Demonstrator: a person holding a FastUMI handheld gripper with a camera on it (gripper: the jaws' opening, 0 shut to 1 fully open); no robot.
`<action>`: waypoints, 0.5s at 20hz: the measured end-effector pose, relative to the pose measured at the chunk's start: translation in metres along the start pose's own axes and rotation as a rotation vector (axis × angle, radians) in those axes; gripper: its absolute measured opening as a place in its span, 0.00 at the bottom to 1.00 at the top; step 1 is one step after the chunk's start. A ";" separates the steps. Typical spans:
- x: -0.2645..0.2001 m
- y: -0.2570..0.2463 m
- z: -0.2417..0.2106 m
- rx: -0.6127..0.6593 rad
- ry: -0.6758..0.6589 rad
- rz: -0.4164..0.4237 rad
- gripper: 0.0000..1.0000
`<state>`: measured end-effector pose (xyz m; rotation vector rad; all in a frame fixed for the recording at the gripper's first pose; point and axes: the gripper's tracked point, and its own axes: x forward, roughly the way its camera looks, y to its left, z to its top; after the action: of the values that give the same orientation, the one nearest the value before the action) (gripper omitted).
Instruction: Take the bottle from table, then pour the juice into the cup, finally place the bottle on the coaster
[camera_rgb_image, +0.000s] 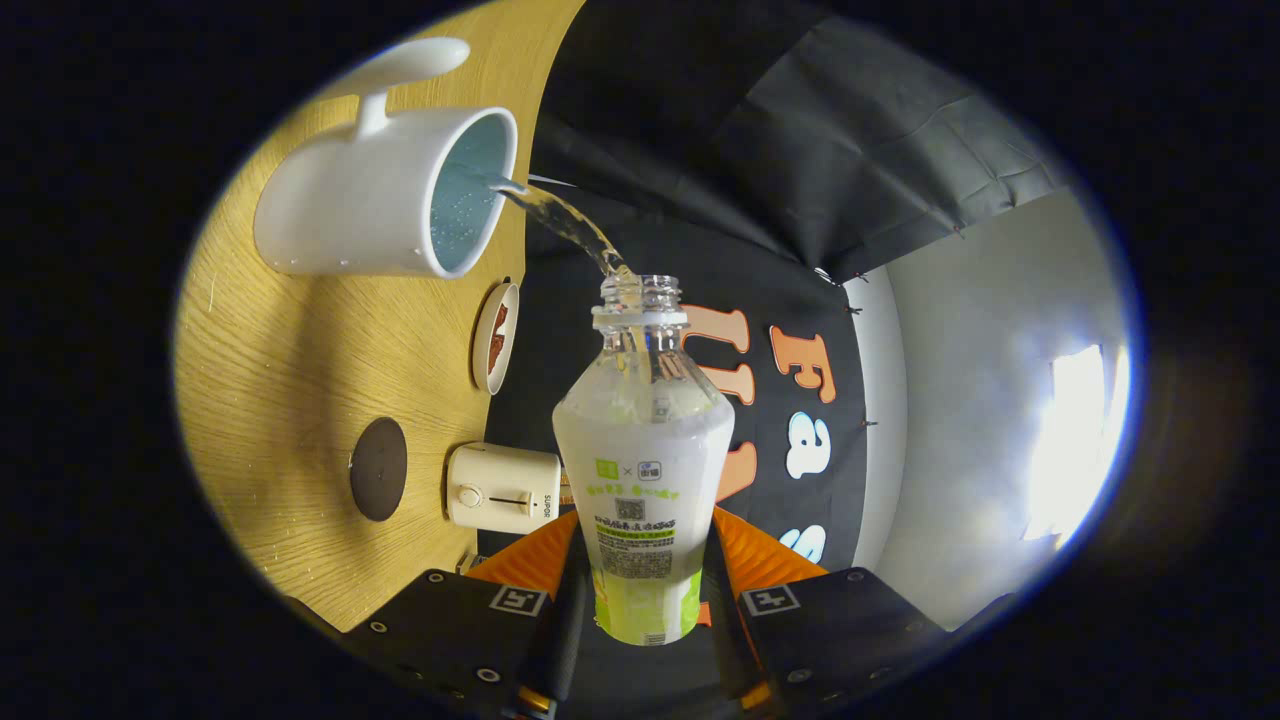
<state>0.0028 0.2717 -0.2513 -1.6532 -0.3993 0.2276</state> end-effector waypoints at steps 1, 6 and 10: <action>0.000 0.000 0.001 -0.004 -0.003 0.000 0.56; 0.002 -0.002 0.001 -0.047 -0.019 -0.006 0.56; 0.004 -0.003 0.001 -0.060 -0.027 -0.014 0.56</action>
<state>0.0053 0.2746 -0.2483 -1.7073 -0.4418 0.2298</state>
